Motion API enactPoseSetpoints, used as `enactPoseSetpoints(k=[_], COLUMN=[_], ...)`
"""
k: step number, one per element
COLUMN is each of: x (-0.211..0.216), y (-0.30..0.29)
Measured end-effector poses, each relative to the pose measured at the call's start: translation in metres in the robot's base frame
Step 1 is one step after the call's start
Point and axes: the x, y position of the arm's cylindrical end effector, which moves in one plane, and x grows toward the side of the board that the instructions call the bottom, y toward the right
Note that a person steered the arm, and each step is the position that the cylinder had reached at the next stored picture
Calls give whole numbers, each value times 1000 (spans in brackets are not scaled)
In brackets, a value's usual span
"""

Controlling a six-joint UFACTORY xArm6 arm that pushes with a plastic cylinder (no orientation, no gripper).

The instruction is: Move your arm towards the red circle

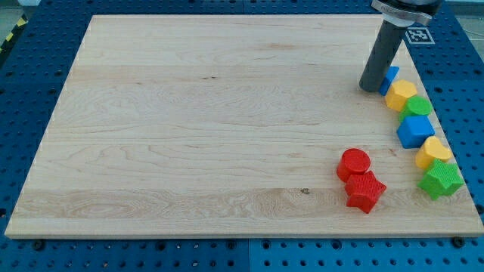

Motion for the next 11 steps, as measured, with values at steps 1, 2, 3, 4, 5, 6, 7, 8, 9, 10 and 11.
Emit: enactPoseSetpoints(k=[1,2,3,4,5,6,7,8,9,10,11], x=[-1,-3,-5,-7,-12,-21,-21,-21,-21,-21,-20], y=[0,-1,-5,-9,-9,-6,-6,-5,-2,-1,-1])
